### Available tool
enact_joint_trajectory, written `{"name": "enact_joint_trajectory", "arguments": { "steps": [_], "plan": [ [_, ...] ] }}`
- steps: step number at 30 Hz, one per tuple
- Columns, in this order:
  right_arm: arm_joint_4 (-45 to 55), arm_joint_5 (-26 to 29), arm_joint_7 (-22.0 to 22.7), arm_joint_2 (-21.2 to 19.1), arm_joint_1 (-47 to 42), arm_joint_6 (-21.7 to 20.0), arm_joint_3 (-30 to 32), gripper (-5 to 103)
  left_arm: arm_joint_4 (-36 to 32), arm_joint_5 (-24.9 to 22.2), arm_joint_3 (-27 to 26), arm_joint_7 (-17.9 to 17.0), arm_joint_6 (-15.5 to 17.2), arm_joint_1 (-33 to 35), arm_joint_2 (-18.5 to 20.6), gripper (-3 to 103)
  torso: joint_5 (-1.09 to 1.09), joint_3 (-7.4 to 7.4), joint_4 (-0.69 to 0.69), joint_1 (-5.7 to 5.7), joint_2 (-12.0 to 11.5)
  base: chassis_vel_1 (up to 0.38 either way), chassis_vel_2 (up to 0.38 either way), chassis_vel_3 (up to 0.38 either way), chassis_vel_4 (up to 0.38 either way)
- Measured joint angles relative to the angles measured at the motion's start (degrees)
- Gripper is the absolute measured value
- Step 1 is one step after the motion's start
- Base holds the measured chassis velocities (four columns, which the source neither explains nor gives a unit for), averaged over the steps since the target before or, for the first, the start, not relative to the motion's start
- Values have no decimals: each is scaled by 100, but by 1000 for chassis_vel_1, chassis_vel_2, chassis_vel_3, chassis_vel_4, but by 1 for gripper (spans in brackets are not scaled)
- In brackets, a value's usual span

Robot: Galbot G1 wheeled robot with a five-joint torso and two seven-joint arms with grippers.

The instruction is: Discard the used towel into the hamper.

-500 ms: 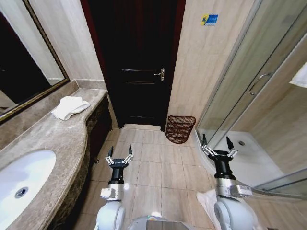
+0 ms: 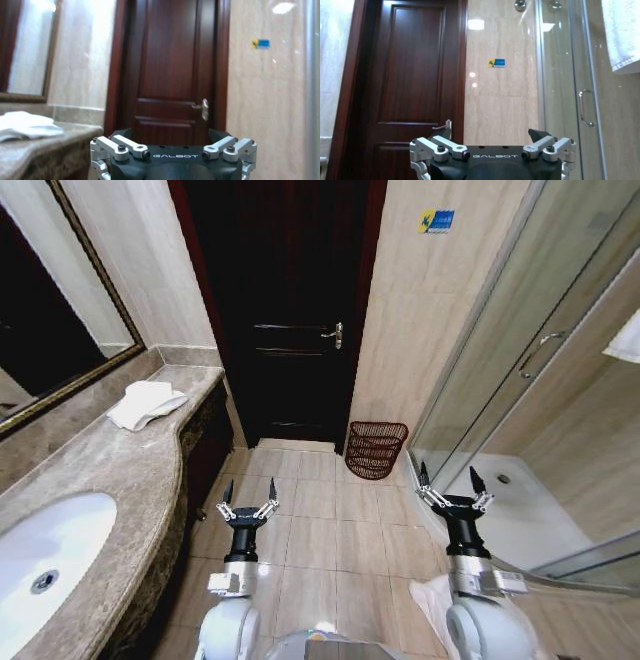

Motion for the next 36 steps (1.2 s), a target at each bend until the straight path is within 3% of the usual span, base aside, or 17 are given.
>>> {"name": "enact_joint_trajectory", "arguments": {
  "steps": [4, 9, 18, 36],
  "plan": [
    [0, -28, -41, 5, -22, 10, 0, 100, 68, 59, 14, 218, 63, 167, 0, 100, 0, 0, 0, 0, 0, 0, 0, 0, 0],
    [-6, -30, -50, 25, -31, 13, -15, 100, 80, 82, 27, 235, 41, 175, 0, 100, 0, 0, 0, 0, 0, 0, 0, 0, 0],
    [-25, 26, -60, -8, 1, 16, 1, 100, 106, 68, 104, -50, -13, 151, 0, 100, 0, 0, 0, 0, 0, 0, 0, 0, 0],
    [-36, 31, -75, 21, -18, 35, -25, 100, 45, 62, 69, -131, -48, 171, 0, 100, 0, 0, 0, 0, 0, 0, 0, 0, 0]
  ]
}}
